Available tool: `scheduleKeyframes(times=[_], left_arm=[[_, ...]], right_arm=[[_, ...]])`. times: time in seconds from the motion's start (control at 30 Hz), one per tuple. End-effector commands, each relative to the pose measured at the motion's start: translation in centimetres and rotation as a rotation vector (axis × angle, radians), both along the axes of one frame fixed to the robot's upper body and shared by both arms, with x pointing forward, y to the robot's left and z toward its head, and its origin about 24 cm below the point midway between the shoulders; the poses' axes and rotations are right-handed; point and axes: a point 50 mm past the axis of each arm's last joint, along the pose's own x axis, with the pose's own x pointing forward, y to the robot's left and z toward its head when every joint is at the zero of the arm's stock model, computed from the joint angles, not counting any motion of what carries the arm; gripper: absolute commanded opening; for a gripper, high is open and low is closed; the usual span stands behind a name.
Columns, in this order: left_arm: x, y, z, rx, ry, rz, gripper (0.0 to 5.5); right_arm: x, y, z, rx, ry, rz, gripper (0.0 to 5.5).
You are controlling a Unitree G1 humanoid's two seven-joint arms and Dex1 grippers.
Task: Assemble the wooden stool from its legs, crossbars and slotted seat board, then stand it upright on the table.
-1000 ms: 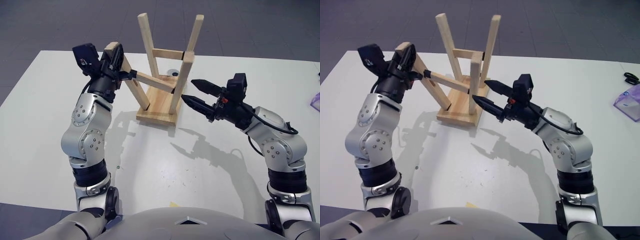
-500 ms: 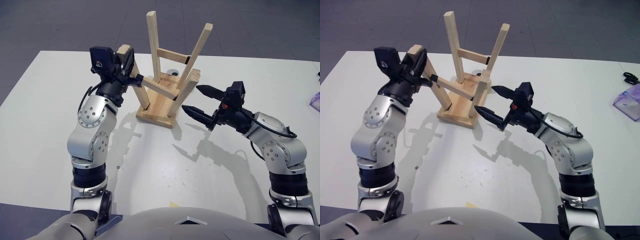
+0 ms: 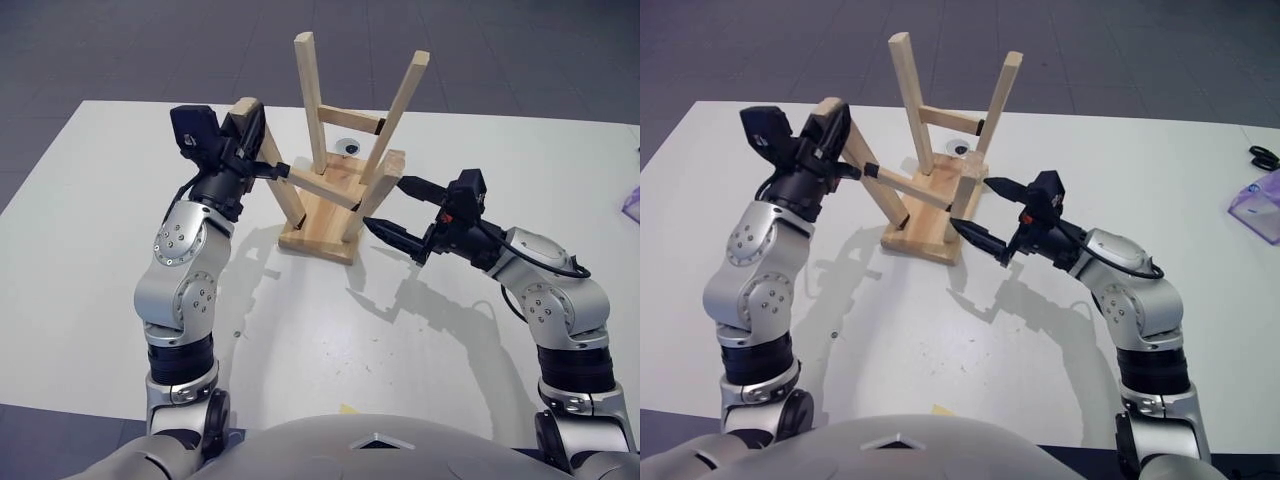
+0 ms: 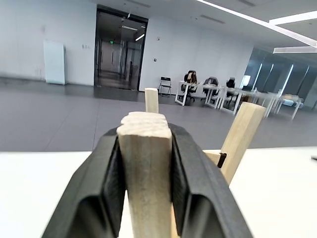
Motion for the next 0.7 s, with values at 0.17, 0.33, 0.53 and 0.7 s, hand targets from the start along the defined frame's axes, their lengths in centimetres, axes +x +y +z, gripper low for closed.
scheduleKeyframes(times=[0.17, 0.33, 0.53, 0.7], left_arm=[[0.3, 0.3, 1.0, -0.111, -0.013, -0.009, 1.04], [0.6, -0.3, -0.3, 0.201, -0.004, 0.005, 1.04], [1.2, 0.5, 1.0, -0.057, 0.002, 0.034, 1.03], [1.4, 2.8, 1.8, -0.147, -0.012, 0.117, 1.03]], right_arm=[[0.1, 0.1, -0.2, -0.022, -0.007, -0.008, 5.40], [0.1, -0.1, -0.3, -0.020, -0.005, -0.026, 5.40], [0.0, 0.1, -0.5, -0.031, -0.001, -0.026, 5.40], [-0.1, 0.2, -0.6, -0.024, 0.000, -0.016, 5.40]])
